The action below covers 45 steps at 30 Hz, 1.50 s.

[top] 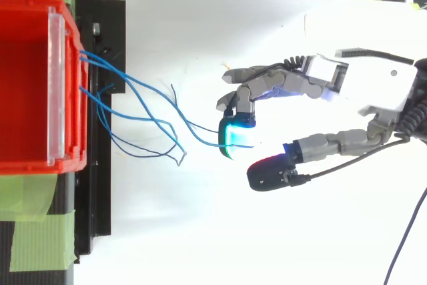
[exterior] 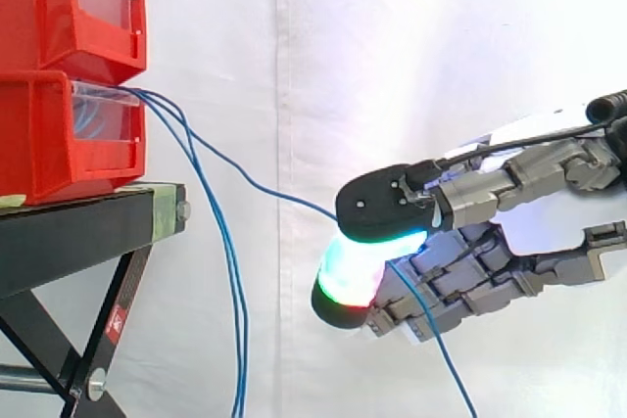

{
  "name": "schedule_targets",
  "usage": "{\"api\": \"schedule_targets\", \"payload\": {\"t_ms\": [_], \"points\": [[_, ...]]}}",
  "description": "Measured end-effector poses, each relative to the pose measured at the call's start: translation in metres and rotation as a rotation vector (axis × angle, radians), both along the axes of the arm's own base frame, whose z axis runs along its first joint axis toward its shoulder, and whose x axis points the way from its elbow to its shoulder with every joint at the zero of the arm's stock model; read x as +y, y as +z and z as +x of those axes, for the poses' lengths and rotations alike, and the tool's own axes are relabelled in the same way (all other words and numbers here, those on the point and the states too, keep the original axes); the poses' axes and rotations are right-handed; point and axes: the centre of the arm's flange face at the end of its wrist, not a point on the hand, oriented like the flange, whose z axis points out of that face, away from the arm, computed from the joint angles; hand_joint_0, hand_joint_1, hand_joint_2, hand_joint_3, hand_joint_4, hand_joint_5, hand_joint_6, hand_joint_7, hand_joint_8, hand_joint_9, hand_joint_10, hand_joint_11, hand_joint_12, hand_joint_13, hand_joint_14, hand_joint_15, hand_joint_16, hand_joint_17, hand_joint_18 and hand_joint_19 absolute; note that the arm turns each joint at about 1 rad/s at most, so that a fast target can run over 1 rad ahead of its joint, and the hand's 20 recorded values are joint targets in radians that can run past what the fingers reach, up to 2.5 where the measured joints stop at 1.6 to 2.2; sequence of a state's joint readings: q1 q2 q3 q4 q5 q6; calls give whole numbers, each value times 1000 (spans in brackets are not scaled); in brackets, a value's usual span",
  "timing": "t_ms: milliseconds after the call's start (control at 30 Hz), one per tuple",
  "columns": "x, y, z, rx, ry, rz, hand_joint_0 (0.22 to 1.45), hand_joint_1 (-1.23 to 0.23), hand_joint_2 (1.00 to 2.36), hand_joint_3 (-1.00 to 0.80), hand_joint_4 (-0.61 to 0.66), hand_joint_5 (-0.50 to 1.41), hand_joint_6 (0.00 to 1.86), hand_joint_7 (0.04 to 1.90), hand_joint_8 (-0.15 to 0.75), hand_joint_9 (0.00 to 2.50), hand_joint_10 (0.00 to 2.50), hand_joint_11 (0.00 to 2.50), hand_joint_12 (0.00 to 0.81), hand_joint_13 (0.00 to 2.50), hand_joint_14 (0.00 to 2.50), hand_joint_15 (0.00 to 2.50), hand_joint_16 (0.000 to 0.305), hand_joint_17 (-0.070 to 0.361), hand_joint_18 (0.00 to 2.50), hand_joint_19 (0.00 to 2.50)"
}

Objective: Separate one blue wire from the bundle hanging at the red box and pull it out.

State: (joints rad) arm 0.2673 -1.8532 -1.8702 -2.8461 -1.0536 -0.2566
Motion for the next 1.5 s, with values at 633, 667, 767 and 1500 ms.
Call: {"api": "schedule_targets", "payload": {"t_ms": [633,667,767,1500], "points": [[-2,-8,-18,-14,-42,46,591,-790,1023,-163,-235,-96,705,1157,205,394,8,332,325,28,6,171,46,104,0,244],[-2,-8,-17,-16,-42,45,592,-790,1023,-166,-235,-96,705,1157,205,393,9,340,325,28,6,171,46,104,0,244],[-1,-8,-16,-24,-38,37,591,-790,1023,-163,-237,-96,706,1152,205,393,8,332,325,28,6,171,46,104,0,248],[-1,-7,-15,-28,-32,15,594,-790,1022,-157,-236,-97,712,1144,208,403,9,339,326,33,5,165,46,104,0,237]]}}
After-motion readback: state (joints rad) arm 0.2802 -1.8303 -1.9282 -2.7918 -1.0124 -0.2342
